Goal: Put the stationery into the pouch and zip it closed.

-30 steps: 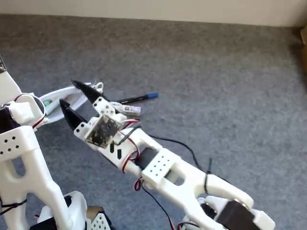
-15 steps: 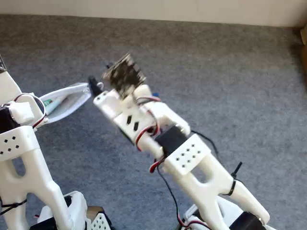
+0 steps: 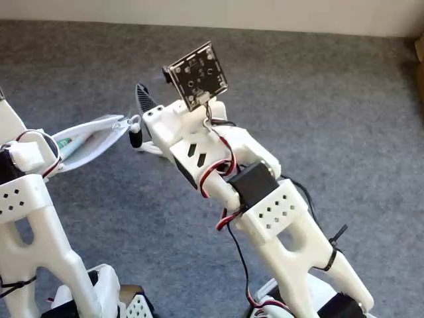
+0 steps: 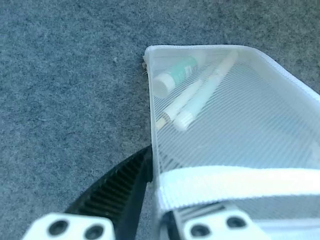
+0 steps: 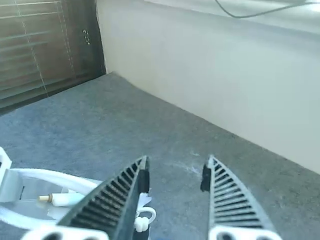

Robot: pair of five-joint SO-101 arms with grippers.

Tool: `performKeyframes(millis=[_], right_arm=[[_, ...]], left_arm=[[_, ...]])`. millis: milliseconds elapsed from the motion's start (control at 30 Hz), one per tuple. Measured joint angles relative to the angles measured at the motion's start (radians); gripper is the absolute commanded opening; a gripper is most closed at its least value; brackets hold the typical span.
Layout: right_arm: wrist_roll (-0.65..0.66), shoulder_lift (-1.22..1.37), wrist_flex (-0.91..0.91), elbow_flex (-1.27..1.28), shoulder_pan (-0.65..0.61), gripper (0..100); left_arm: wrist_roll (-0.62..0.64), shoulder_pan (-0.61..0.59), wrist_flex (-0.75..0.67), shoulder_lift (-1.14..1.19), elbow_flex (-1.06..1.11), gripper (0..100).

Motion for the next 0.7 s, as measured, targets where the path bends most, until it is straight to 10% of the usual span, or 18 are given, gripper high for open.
performKeyframes(millis=[700], right_arm=[[-0.299,0.809,0.749,-1.165,0.129,16.6]], left_arm=[[0.0,0.0,0.0,0.0,0.0,1]])
